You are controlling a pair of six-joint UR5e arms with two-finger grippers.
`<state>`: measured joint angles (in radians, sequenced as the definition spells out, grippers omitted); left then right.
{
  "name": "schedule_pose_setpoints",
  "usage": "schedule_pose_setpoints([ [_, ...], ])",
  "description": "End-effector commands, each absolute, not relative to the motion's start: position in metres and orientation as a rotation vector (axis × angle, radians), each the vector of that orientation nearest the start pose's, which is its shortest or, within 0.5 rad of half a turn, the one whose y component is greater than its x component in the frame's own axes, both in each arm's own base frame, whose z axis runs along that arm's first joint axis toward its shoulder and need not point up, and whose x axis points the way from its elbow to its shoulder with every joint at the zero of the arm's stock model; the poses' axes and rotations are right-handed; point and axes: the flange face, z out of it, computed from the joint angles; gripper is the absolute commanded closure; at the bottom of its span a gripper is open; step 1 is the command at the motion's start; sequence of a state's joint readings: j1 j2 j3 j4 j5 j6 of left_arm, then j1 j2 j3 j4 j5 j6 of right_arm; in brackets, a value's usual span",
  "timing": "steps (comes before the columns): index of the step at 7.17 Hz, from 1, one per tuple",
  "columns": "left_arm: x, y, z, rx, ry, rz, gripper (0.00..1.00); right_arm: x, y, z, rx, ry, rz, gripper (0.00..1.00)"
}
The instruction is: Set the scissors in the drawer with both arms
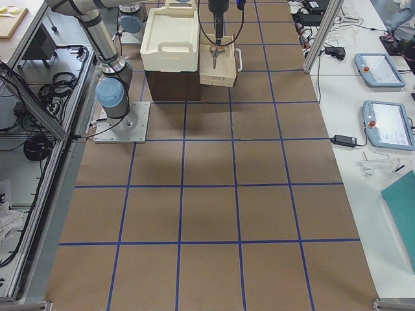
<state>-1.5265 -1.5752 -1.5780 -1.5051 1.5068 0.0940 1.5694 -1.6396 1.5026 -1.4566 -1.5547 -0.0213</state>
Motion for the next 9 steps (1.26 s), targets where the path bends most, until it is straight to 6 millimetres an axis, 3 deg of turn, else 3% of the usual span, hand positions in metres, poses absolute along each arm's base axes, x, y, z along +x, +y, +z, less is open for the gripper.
schedule_pose_setpoints([
  [1,-0.097,-0.491,0.496,0.029,3.138,-0.075,0.0,0.138,-0.466,0.532,-0.006,3.154,-0.104,0.0],
  [3,-0.099,-0.482,0.486,0.027,3.142,-0.041,0.0,0.141,-0.467,0.527,0.037,3.158,-0.091,0.0],
  [9,-0.1,-0.464,0.485,0.022,3.158,0.025,0.0,0.141,-0.467,0.527,0.015,3.158,-0.081,0.0],
])
